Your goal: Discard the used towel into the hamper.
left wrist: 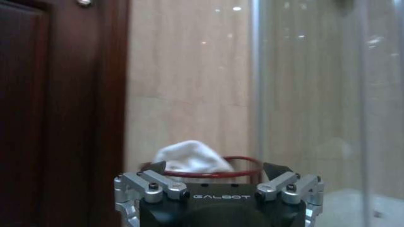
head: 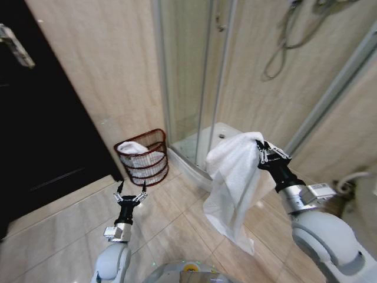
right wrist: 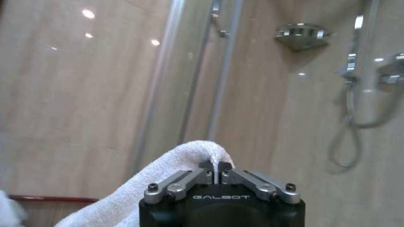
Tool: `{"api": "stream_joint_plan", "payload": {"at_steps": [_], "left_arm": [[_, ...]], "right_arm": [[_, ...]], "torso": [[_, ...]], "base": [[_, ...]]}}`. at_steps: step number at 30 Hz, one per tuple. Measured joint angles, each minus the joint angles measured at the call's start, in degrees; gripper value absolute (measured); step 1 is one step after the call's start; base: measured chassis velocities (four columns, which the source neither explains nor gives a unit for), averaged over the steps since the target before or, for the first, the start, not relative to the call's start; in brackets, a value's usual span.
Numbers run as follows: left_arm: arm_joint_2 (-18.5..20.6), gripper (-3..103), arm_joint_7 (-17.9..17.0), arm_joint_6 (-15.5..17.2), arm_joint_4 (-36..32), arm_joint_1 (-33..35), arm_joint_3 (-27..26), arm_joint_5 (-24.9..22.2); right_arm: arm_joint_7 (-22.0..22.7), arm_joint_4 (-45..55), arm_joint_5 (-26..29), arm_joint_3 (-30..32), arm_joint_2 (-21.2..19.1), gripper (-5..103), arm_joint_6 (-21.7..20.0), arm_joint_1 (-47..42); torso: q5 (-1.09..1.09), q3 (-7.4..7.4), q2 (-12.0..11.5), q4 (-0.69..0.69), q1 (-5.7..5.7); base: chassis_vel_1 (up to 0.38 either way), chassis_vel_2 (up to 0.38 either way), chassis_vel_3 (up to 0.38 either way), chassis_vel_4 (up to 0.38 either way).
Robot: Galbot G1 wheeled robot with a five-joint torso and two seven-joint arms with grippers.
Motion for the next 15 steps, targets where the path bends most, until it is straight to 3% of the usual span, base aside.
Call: {"api": "stream_joint_plan", "payload": {"at_steps": [7, 10, 15], "left_arm": [[-0.06, 100, -5.55, 1.72, 0.43, -1.00, 0.01, 1.08], [0.02, 100, -8.60, 4.35, 0.25, -1.13, -0.03, 1.06], [0.04, 100, -9.75, 5.39, 0.07, -0.94, 0.05, 1.03]], "right_arm": [[-0.60, -0.02, -0.04, -0.19, 0.01, 2, -0.59, 0.11], [-0.74, -0.04, -0.04, -0.17, 0.22, 2, -0.71, -0.03], [-1.29, -0.04, -0.37, -0.21, 1.09, 2, -0.72, -0.37]], "torso": [[0.00, 0.01, 0.00, 0.00, 0.00], [0.02, 0.17, 0.25, 0.03, 0.05], [-0.01, 0.88, 1.28, 0.04, 0.33]], "base": [[0.125, 0.128, 0.124, 0.132], [0.113, 0.120, 0.129, 0.117], [0.100, 0.101, 0.098, 0.103]]}}
